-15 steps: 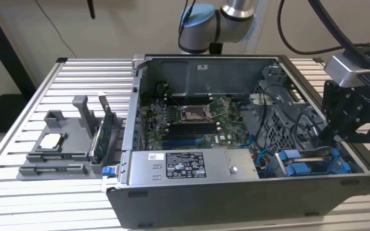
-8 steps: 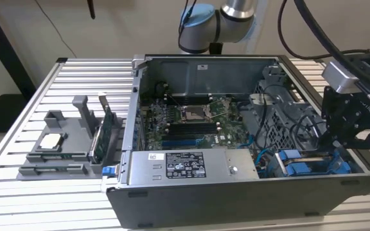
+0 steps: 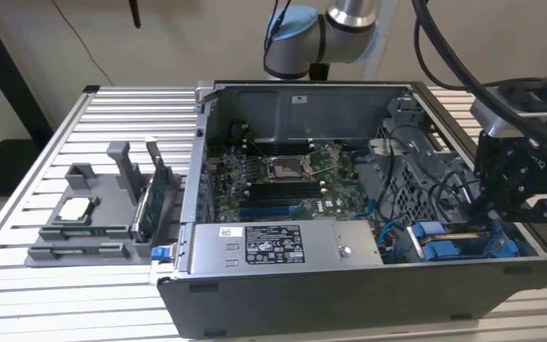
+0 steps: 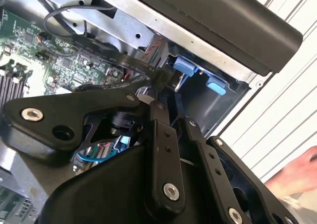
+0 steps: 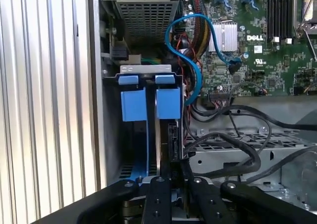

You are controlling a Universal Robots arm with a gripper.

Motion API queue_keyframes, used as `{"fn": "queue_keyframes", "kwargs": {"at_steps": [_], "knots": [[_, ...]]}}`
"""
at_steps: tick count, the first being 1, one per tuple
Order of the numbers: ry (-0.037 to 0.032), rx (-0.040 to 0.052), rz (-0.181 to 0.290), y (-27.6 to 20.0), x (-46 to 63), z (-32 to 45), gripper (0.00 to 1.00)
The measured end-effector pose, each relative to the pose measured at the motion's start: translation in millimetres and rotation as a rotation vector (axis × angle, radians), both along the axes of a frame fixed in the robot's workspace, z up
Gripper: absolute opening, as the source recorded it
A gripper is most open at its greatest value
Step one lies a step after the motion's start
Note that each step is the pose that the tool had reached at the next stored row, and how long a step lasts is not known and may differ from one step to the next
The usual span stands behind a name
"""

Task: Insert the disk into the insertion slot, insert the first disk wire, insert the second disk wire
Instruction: 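Insert the first disk wire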

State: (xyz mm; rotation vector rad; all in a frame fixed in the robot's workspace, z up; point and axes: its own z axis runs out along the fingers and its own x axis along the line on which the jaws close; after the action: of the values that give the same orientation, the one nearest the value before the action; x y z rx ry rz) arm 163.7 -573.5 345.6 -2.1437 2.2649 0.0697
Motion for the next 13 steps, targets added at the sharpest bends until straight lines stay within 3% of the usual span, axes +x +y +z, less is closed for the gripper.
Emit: {"fn": "queue_keyframes", "kwargs": {"at_steps": [3, 5, 9, 13], "knots": [[0.0067, -0.0001, -0.006, 0.3, 0.0, -0.7, 0.19], [0.0069, 0.0019, -0.008, 0.3, 0.1, -1.3, 0.19], [0.0071, 0.0143, -0.013, 0.5, 0.4, -2.8, 0.19], [0.0074, 0.0154, -0.014, 0.5, 4.1, -3.7, 0.19]]}}
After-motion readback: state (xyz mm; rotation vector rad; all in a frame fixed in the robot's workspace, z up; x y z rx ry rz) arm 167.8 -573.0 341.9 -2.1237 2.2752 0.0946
